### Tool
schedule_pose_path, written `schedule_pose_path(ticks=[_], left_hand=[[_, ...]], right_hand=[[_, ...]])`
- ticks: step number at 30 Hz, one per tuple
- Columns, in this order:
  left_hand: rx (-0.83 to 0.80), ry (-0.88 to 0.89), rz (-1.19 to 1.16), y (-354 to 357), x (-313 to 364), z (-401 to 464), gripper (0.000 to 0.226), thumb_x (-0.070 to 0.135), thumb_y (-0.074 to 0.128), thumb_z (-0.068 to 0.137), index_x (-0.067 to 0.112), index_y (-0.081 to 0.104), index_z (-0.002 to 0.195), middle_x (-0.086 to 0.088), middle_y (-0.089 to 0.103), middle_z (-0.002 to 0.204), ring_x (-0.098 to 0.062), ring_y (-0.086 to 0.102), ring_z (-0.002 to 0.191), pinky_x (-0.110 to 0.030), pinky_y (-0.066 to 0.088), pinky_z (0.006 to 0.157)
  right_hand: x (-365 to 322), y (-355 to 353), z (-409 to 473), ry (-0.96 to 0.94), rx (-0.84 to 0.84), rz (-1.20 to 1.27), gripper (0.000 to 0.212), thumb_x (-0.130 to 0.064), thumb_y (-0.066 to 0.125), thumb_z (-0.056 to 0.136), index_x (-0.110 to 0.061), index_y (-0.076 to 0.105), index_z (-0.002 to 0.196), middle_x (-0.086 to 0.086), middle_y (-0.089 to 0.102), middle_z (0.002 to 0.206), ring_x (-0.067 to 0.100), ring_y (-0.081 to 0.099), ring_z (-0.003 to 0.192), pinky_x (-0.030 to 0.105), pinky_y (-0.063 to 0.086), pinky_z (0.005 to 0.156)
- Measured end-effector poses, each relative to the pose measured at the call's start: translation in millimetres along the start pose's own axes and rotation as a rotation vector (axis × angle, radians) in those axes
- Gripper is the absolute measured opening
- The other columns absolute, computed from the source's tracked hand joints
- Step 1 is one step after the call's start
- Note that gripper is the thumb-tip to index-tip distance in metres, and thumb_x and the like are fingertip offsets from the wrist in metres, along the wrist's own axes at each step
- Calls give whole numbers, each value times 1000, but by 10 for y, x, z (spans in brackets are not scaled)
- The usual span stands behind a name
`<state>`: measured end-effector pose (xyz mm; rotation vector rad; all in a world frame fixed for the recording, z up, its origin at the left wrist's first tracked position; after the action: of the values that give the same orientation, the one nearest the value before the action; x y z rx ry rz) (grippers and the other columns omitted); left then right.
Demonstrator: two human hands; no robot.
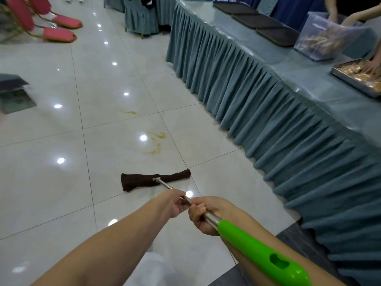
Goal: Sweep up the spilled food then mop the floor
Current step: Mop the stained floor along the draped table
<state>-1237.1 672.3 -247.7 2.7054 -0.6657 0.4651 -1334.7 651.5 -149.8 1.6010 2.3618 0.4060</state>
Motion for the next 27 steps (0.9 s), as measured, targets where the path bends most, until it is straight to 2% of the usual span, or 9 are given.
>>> schedule_pose_path(ticks=[4, 7, 9, 12, 20, 22, 25, 27], left_hand=[[21, -23, -9, -108, 76, 165, 29, 5, 48, 96, 0, 47, 68, -8, 48, 34, -16, 45, 18, -17, 40, 26], [35, -56, -12, -214, 137, 336, 29, 7, 49, 97, 1, 47, 69, -11, 47, 55, -16, 46, 19, -17, 40, 26], [25, -78, -24, -267, 222, 458, 28, 8, 49, 97, 1, 47, 71, -11, 45, 60, -20, 52, 31, -18, 42, 27], [15, -89, -47, -335, 477, 623, 30, 9, 48, 98, 1, 46, 70, -11, 45, 60, -20, 47, 51, -19, 42, 27], [-2, -101, -61, -618, 1451, 994, 35, 12, 49, 98, 2, 45, 65, -9, 45, 55, -18, 44, 54, -18, 42, 27], [-3, -104, -56, -692, 1703, 1083, 36, 13, 49, 99, 3, 44, 64, -8, 41, 59, -17, 43, 53, -18, 44, 28], [-4, -103, -42, -779, 2086, 1222, 38, 15, 47, 99, 5, 42, 63, -6, 38, 62, -16, 41, 53, -17, 45, 32], [-10, -100, -29, -811, 2333, 1323, 39, 16, 47, 100, 6, 41, 63, -5, 37, 62, -14, 41, 53, -21, 46, 39]], right_hand=[[-73, 104, 151, 0, 12, 10, 25, -5, 45, 96, 0, 52, 74, 5, 39, 50, 8, 33, 21, 10, 31, 24], [-129, 227, 291, 24, 17, 12, 23, -5, 45, 96, -1, 53, 76, 4, 38, 45, 8, 32, 21, 10, 31, 24], [-201, 333, 393, 44, 14, 15, 23, -7, 44, 96, -2, 54, 75, 4, 38, 41, 8, 32, 20, 10, 30, 23], [-408, 538, 552, 28, 8, 45, 26, -8, 41, 98, -2, 52, 75, 6, 41, 39, 9, 32, 19, 10, 30, 24], [-1034, 1401, 911, -15, -28, 146, 32, -8, 43, 98, -1, 49, 67, 6, 40, 38, 8, 32, 19, 10, 29, 23], [-1188, 1631, 1002, -21, -27, 156, 32, -7, 42, 98, -1, 49, 68, 6, 40, 37, 8, 32, 19, 10, 29, 23], [-1431, 1966, 1159, -43, -18, 170, 30, -6, 39, 99, -1, 49, 71, 7, 42, 35, 7, 32, 18, 10, 28, 22], [-1592, 2152, 1262, -45, -15, 180, 29, -7, 38, 100, 0, 49, 73, 7, 44, 35, 7, 32, 18, 11, 28, 21]])
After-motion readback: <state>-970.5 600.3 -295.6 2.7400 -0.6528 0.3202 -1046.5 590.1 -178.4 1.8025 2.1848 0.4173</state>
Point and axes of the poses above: each hand's wrist, its own z-axis towards the middle knuckle, its own y-axis out of the palm, x = y × z, the point moved 8 cm from there along z, towards the middle knuckle
